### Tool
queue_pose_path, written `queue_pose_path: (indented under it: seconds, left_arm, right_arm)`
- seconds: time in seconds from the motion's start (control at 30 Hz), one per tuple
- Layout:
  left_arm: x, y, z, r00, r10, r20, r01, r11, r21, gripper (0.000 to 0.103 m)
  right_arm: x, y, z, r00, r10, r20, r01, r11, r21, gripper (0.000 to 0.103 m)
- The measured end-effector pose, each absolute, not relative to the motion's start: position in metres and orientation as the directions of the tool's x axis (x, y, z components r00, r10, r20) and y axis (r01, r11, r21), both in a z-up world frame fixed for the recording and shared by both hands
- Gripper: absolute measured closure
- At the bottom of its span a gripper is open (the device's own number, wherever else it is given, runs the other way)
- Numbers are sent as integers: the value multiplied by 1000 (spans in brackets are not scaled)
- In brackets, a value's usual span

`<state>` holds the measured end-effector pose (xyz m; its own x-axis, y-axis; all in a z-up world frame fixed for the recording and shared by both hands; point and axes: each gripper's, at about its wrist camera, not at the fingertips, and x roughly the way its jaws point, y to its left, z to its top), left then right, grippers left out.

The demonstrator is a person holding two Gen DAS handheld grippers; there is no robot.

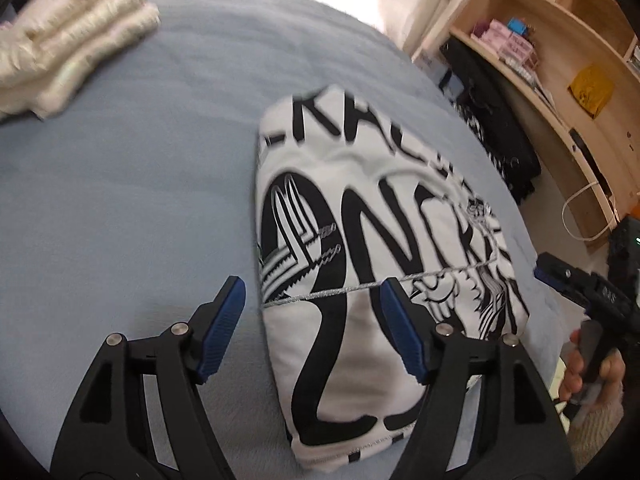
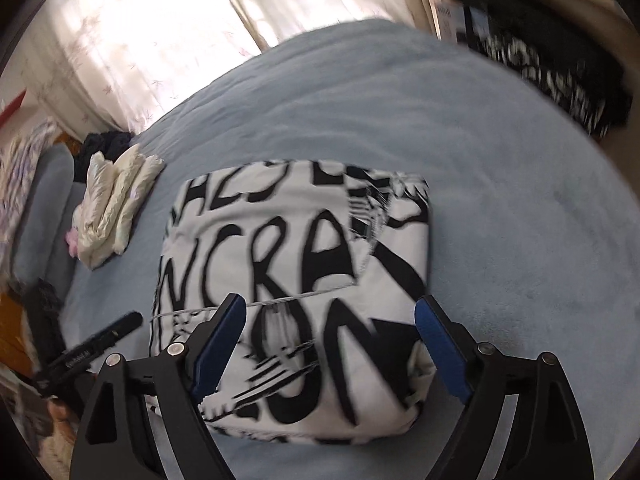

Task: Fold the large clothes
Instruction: 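Grasp the folded jacket with both grippers and lift it off the bed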

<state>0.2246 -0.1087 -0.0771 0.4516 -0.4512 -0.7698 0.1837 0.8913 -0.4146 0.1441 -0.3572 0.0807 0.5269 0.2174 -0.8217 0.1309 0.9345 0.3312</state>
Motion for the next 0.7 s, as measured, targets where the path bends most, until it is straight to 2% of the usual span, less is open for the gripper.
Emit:
queue_pose_path:
  seconds: [0.07,0.13,0.17,0.27,0.37,0.47,0.57,0.7]
  left_arm:
    - [232,-113,-92,415,-469,-780,178,882,-436,36]
    - [238,-115,-102,400,-505,-765,173,861,-478,30]
    - [240,-115,-105,399,-518,-757,168,853,-494,24]
    - [249,-120,-115,379,-549,-745,165,832,-530,19]
    - [258,-128,-125,362,-568,-739,164,820,-549,11]
    - [266,-135,-132,351,-580,-735,159,811,-564,6]
    - [278,-145,-138,330,-586,-740,155,807,-570,0]
    - [288,-157,-148,318,-579,-751,154,813,-562,0]
  right_arm:
    - [151,-377,65,505,261,-822,150,912,382,15]
    - [157,-394,50,482,284,-829,170,898,407,15]
    - [159,-401,43,474,291,-831,179,892,415,15]
    - [165,-419,23,445,368,-816,192,851,489,15]
    - [174,-428,8,443,474,-761,159,794,587,15]
    - [190,-426,-2,423,618,-662,69,707,704,15]
    - [209,-419,-11,385,638,-667,17,718,696,13]
    - [210,-431,-11,411,669,-619,-39,692,721,13]
